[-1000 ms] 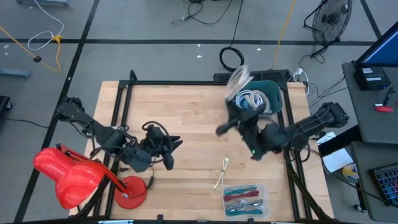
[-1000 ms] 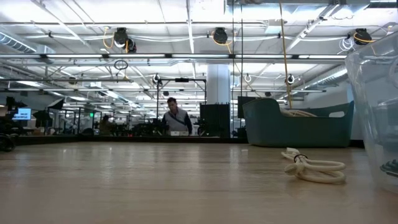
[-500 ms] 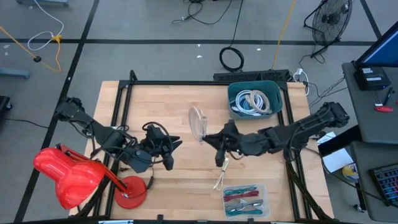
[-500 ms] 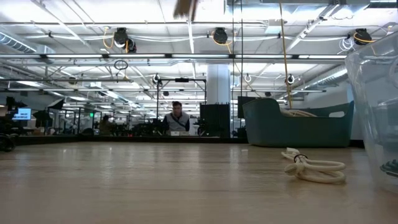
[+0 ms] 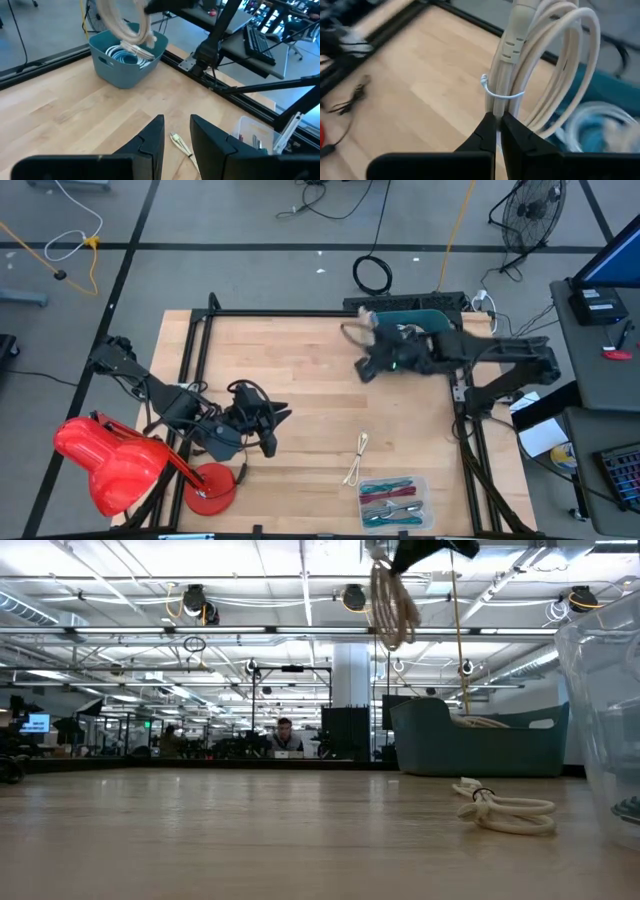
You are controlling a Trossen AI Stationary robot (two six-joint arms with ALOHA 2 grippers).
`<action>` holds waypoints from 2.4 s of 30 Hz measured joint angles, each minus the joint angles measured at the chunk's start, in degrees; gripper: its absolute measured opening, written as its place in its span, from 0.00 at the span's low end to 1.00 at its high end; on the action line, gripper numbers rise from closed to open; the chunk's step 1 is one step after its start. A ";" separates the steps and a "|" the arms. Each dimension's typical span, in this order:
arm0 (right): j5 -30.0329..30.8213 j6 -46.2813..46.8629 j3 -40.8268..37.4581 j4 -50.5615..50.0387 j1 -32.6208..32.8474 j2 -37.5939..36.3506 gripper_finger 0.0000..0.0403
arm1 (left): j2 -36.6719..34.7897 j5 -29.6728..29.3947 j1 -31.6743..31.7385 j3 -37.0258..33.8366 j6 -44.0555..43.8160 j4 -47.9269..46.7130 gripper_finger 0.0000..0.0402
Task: Pick & Place USB Port
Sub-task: Put the brown HDMI cable into the blue bin
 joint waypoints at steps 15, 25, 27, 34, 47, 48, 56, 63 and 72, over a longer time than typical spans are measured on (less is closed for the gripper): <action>-12.49 3.09 0.58 -29.84 -22.71 0.49 0.00 | 0.00 -0.52 0.02 0.00 -2.28 -2.24 0.24; -15.34 -6.55 -7.33 -30.30 -34.09 1.27 0.00 | 0.00 -0.57 -0.21 0.00 -2.64 -2.26 0.24; -15.42 -7.18 -10.10 -29.86 -35.17 1.56 0.00 | 0.00 -0.57 -0.54 0.00 -2.65 -2.29 0.24; -13.80 -9.35 -18.21 -24.06 -36.42 1.69 0.00 | 0.00 -0.57 -1.51 0.00 -2.63 -2.35 0.24; -11.22 -11.51 -18.04 -14.71 -32.11 1.64 0.00 | 0.00 -0.55 -1.20 0.00 -2.32 -2.35 0.24; -11.25 -11.60 -17.98 -13.93 -31.69 1.64 0.00 | 0.00 -0.57 -1.02 0.00 -2.21 -2.39 0.24; -13.48 -12.73 -17.95 -11.80 -29.21 5.72 0.00 | 0.00 -0.48 0.17 0.00 -2.23 -2.37 0.24; -14.26 -14.59 -16.37 -8.21 -24.91 11.39 0.00 | 0.00 -0.07 0.17 0.00 -2.28 -2.35 0.24; -13.11 -16.74 -7.84 -8.94 -22.49 18.43 0.00 | -0.01 0.05 0.00 0.00 -2.91 -2.37 0.24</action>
